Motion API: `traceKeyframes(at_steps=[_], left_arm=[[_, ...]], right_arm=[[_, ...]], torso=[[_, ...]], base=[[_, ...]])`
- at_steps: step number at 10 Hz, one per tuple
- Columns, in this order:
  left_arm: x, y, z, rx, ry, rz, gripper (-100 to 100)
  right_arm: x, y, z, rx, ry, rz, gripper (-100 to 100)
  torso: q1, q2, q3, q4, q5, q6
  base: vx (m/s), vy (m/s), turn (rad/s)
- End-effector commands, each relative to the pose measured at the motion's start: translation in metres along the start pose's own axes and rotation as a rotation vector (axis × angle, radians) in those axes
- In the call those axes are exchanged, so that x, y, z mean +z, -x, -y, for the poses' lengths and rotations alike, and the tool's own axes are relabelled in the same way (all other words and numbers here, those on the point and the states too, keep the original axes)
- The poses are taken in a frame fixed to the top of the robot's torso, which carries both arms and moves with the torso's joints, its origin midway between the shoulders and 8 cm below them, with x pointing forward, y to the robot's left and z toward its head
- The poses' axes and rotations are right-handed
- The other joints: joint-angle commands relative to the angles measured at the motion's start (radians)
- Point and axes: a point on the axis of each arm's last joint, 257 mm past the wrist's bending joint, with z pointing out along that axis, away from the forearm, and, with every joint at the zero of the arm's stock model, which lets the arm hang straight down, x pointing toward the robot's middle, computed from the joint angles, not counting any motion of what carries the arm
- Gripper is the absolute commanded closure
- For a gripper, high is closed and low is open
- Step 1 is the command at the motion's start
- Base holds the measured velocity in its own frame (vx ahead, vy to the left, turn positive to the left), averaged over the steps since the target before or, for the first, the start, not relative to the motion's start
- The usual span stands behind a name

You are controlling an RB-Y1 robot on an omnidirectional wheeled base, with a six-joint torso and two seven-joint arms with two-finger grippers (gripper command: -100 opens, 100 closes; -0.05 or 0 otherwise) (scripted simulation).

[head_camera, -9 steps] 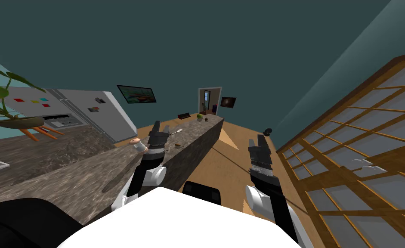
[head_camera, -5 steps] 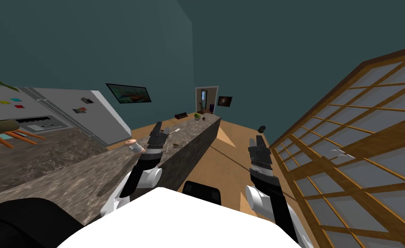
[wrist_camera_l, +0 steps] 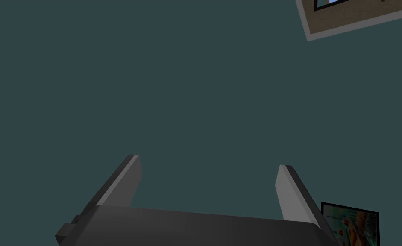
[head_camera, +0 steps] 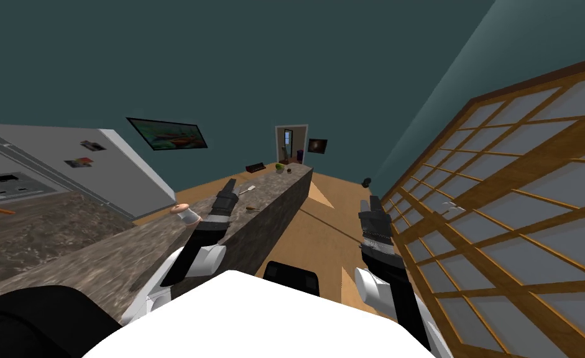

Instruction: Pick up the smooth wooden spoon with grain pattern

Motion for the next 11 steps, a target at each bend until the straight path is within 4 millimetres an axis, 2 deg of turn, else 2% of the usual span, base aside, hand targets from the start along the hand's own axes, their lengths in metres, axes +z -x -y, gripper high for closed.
traceKeyframes(at_steps=[1,2,3,4,11], left_arm=[[-0.003,0.004,-0.013,0.026,0.046,-0.004,-100],[-0.007,0.01,-0.025,0.067,0.093,-0.007,-100],[-0.008,0.01,-0.027,0.067,0.103,-0.007,-100],[-0.012,0.017,-0.039,0.107,0.151,-0.008,-100],[-0.037,0.045,-0.088,0.221,0.366,-0.003,-100]], right_arm=[[0.0,0.0,0.0,0.0,0.0,0.0,0],[0.0,0.0,0.0,0.0,0.0,0.0,0],[0.0,0.0,0.0,0.0,0.0,0.0,0],[0.0,0.0,0.0,0.0,0.0,0.0,0],[0.0,0.0,0.0,0.0,0.0,0.0,0]], torso=[[0.0,0.0,0.0,0.0,0.0,0.0],[0.001,-0.001,0.0,0.0,0.0,-0.001],[0.0,-0.001,-0.001,0.0,0.0,0.0],[0.0,-0.002,-0.001,0.0,0.0,-0.001],[0.0,-0.003,-0.001,-0.001,0.0,0.0]], base=[[-0.045,0.005,-0.083],[-0.04,-0.007,-0.154],[-0.034,-0.003,-0.068],[-0.041,-0.003,-0.15],[-0.025,-0.001,-0.116]])
